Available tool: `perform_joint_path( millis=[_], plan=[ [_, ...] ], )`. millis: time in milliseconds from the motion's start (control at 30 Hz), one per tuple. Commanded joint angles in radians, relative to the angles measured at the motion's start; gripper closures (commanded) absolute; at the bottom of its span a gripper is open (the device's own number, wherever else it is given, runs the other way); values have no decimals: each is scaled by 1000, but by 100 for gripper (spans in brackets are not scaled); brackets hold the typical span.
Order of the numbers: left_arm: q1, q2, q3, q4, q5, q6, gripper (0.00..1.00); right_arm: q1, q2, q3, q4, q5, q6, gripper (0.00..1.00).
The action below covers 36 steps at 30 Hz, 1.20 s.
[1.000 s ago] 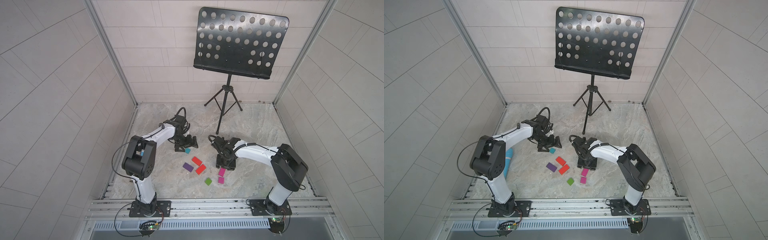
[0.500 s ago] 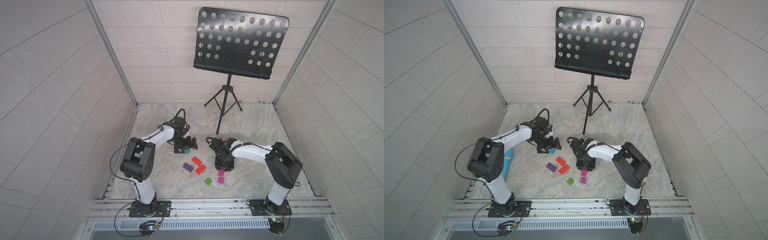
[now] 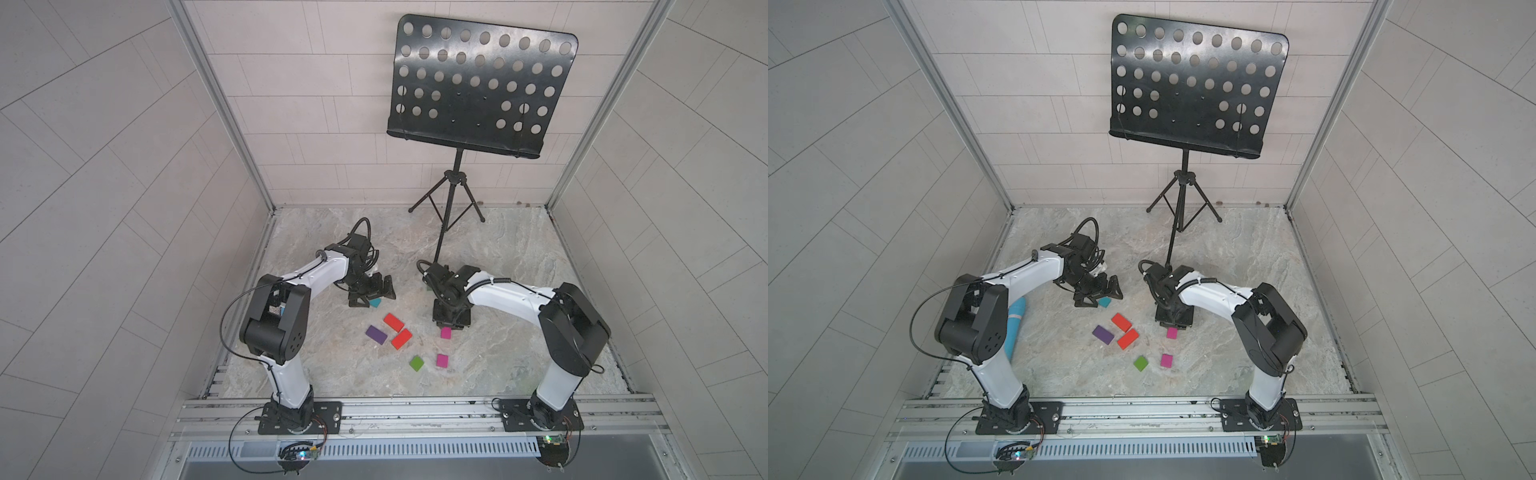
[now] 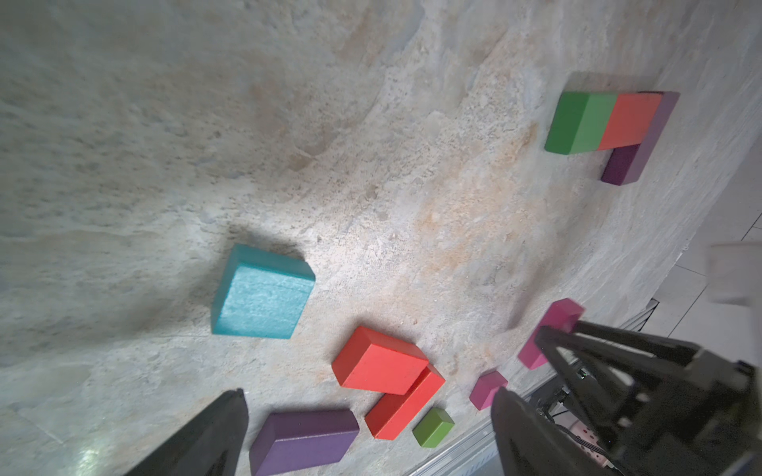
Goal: Assemble the number 7 with building blocks
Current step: Pick up the building block from the center of the board, then place the building block at the center of the board.
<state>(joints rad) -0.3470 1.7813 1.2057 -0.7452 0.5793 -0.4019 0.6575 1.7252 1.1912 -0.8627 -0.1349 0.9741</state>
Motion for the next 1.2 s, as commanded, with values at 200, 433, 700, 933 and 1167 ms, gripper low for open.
perform_joint_path(
  millis=[200,433,700,933,1167],
  plan=[
    [6,-24,-6,12,16,4,0,-182,-68,42,-117,127,-188,74],
    [6,-21,-7,20,33,-2,0,-190,13,69,-67,132,-244,74],
    [5,-24,-19,26,34,-5,0,-191,103,106,-44,116,-261,74],
    [5,-24,-25,30,35,-8,0,-190,159,123,-30,102,-277,74],
    [6,-23,-29,32,37,-8,0,-190,196,133,-24,95,-291,73]
  ],
)
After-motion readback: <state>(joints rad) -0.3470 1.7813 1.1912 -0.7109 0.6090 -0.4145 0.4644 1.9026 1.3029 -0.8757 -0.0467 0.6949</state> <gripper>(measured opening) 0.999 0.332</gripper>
